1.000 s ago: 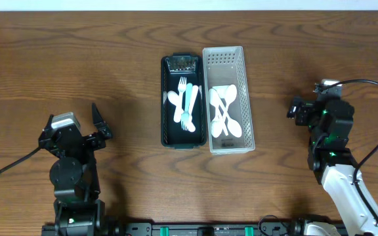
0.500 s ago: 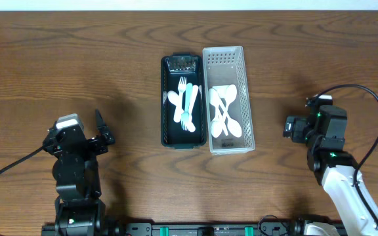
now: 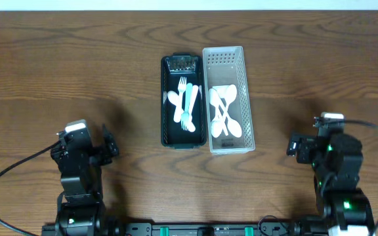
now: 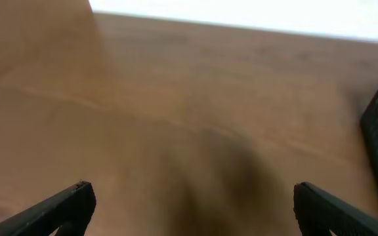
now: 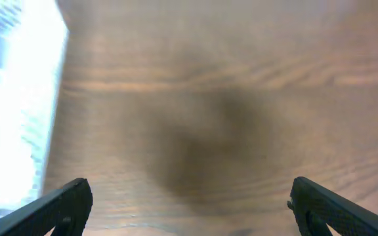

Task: Pack container

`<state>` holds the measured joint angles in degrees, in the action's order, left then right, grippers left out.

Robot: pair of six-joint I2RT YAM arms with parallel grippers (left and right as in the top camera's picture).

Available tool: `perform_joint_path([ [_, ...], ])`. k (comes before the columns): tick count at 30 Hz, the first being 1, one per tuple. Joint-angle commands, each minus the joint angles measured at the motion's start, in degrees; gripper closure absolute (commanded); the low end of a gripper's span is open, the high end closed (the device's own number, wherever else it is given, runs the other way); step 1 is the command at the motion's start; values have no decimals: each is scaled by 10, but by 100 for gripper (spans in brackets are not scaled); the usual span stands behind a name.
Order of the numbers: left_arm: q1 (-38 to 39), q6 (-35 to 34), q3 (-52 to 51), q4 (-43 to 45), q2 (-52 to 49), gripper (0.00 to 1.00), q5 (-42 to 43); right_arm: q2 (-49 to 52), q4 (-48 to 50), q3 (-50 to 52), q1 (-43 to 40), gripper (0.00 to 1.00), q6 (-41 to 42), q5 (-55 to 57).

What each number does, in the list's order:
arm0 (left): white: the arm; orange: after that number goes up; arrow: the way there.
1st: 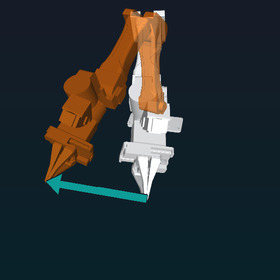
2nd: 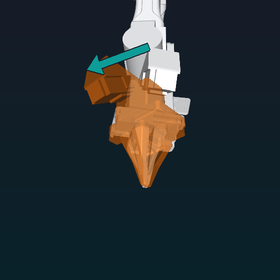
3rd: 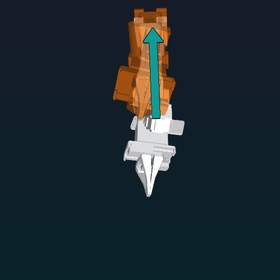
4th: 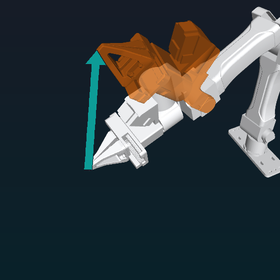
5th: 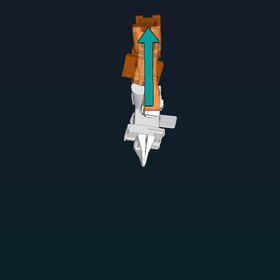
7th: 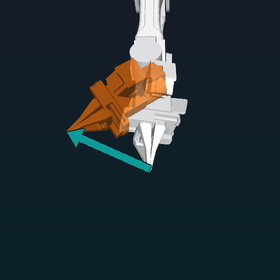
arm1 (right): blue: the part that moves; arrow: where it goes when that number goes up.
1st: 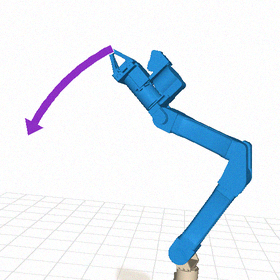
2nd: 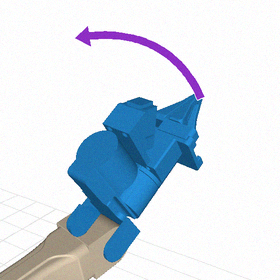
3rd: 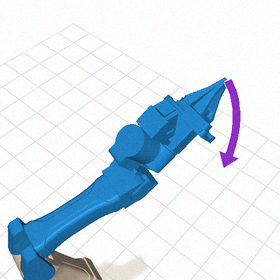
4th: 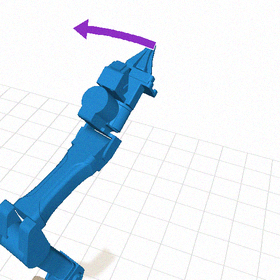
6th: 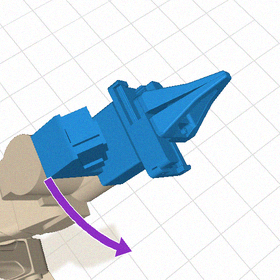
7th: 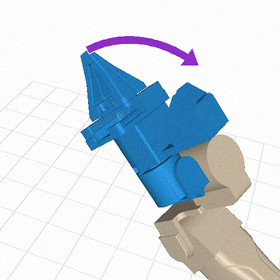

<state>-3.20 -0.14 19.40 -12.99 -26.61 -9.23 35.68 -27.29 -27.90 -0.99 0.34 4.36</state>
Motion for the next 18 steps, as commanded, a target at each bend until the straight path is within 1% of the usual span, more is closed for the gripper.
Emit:
perform_joint_path([
  [1, 2, 3, 6, -24, -3, 2, -3, -63, -11, -2, 31, 1, -6, 1],
  [9, 2, 3, 6, -89, -7, 2, -3, -170, -46, -2, 50, 1, -6, 1],
  [12, 2, 3, 6, -102, -7, 2, -3, -200, -67, -2, 50, 1, -7, 1],
  [16, 2, 3, 6, -106, -7, 2, -3, -243, -133, -2, 50, 1, -18, 19],
  [18, 2, 3, 6, -106, -7, 2, -3, -264, -141, -1, 50, 1, -19, 25],
])
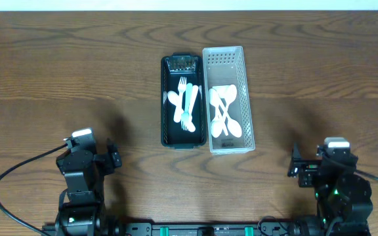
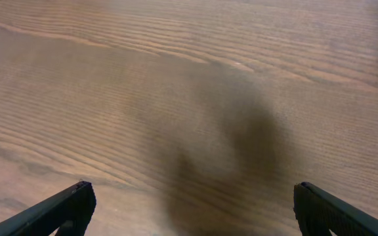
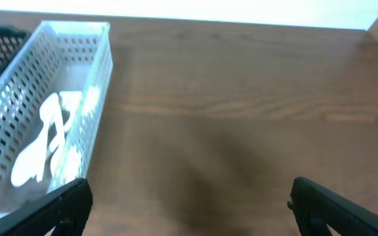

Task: Pack container

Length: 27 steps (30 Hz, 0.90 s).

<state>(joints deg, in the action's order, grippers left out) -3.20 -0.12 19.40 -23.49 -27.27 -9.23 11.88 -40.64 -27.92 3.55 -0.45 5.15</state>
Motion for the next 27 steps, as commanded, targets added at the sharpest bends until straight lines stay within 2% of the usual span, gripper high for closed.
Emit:
perform_joint_path([
  [1, 2, 3, 6, -1, -1, 2, -3, -36, -15, 0, 5, 1, -11, 17],
  [3, 2, 3, 6, -1, -1, 2, -3, -61, -20, 11, 3, 1, -11, 17],
  [5, 2, 3, 6, -1, -1, 2, -3, -88, 26, 40, -3, 1, -11, 17],
  [10, 2, 3, 6, -1, -1, 2, -3, -113, 296, 159, -6, 1, -29, -28],
  [14, 2, 3, 6, -1, -1, 2, -3, -116, 447, 244, -5, 1, -31, -41],
  [16, 2, 3, 6, -1, -1, 2, -3, -116, 458, 278, -5, 1, -31, -40],
  [20, 2, 3, 6, -1, -1, 2, -3, -116, 360, 276, -5, 1, -23, -21],
  [27, 2, 3, 6, -1, -1, 2, -3, -116, 366, 276, -6, 1, 5, -13],
])
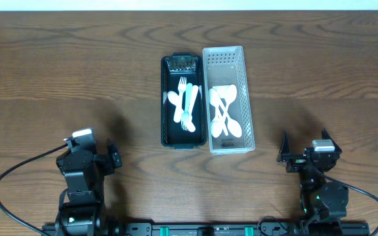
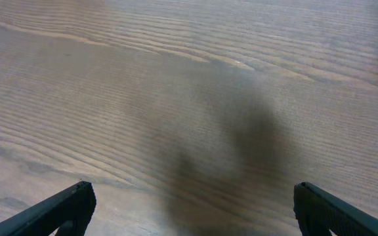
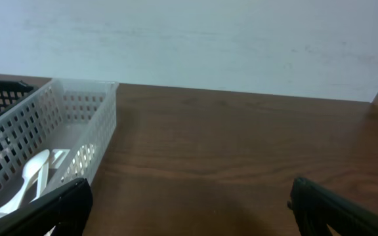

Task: Pack container

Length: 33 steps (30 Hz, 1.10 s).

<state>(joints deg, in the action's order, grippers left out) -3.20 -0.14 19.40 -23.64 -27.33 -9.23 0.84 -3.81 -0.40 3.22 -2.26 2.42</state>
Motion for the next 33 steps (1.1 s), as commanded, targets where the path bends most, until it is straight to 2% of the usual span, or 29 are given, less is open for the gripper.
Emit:
perform_joint_path([
  [1, 2, 3, 6, 0, 0, 2, -3, -5, -2, 1, -3, 1, 38, 19],
  [3, 2, 3, 6, 0, 0, 2, -3, -4, -1, 1, -3, 1, 59, 21],
  [28, 2, 3, 6, 0, 0, 2, -3, -3, -1, 1, -3, 1, 59, 20],
  [33, 4, 2, 6, -21, 63, 2, 0, -3, -1, 1, -3, 1, 59, 20],
])
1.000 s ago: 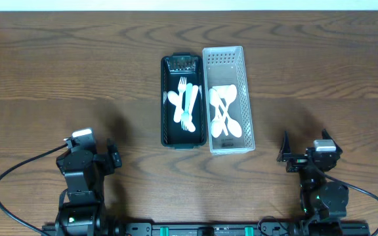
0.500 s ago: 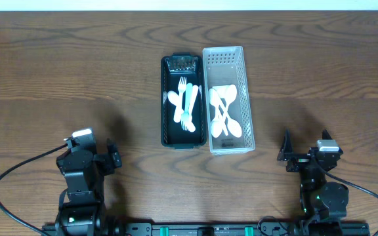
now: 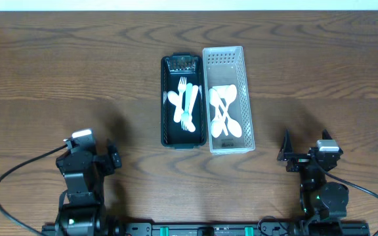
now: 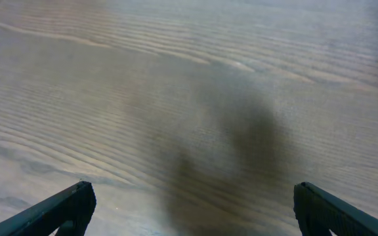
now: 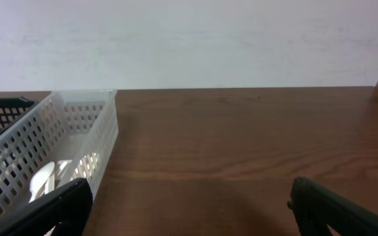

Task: Pack container

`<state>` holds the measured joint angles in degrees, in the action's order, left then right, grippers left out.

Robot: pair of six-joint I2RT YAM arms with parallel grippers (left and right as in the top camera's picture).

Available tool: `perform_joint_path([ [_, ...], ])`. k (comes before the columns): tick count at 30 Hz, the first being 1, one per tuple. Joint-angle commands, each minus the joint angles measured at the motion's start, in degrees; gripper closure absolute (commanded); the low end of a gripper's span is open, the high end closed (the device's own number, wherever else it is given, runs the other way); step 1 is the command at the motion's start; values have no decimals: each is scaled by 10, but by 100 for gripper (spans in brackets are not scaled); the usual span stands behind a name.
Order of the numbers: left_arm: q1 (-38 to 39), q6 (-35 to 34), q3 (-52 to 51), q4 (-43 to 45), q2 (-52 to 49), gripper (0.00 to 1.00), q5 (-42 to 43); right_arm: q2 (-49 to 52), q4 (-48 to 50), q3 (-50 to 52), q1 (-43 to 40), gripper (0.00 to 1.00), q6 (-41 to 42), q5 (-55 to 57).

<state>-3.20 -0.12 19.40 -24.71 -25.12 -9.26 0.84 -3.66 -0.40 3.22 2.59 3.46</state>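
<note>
A black basket (image 3: 167,105) holds white forks and a spoon (image 3: 186,105) at the table's middle. Right beside it stands a white perforated basket (image 3: 245,98) with several white spoons (image 3: 224,115). My left gripper (image 3: 109,156) sits low at the front left, open, nothing between its fingers (image 4: 58,210). My right gripper (image 3: 285,157) is at the front right, open and empty, with the white basket (image 5: 58,147) to its left in the right wrist view.
Brown wood-grain table (image 3: 307,65) all round the baskets. A pale wall (image 5: 189,39) stands beyond the table's far edge. Cables run from both arm bases along the front edge.
The right wrist camera has tilted slightly, so the table's far edge sits lower in its view. The left arm and both baskets are unchanged.
Both arms stood further out over the table, grippers open, with the cutlery lying in the two baskets. Then both had drawn back toward the front edge. The right arm then pulled back lower, looking level across the table, and stays there now.
</note>
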Motion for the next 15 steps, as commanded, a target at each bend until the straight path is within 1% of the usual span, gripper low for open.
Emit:
perform_joint_path([
  [1, 7, 1, 6, -21, 58, 2, 16, -3, -2, 1, -3, 1, 10, 10],
  [4, 28, 1, 5, -73, 132, 2, 78, -3, -2, 1, -3, 1, 10, 10],
  [7, 53, 1, -15, -61, 197, 2, 102, -3, -2, 1, -3, 1, 10, 10],
  [9, 65, 4, -42, -11, 229, 2, 101, -3, -2, 1, -3, 2, 10, 10],
  [11, 68, 8, -80, 66, 250, 2, 102, -3, -2, 1, -3, 1, 10, 10],
  [14, 68, 19, -139, 191, 250, 2, 104, -3, -2, 1, -3, 1, 10, 10],
  [15, 68, 27, -153, 219, 250, 2, 104, -3, -2, 1, -3, 1, 10, 10],
])
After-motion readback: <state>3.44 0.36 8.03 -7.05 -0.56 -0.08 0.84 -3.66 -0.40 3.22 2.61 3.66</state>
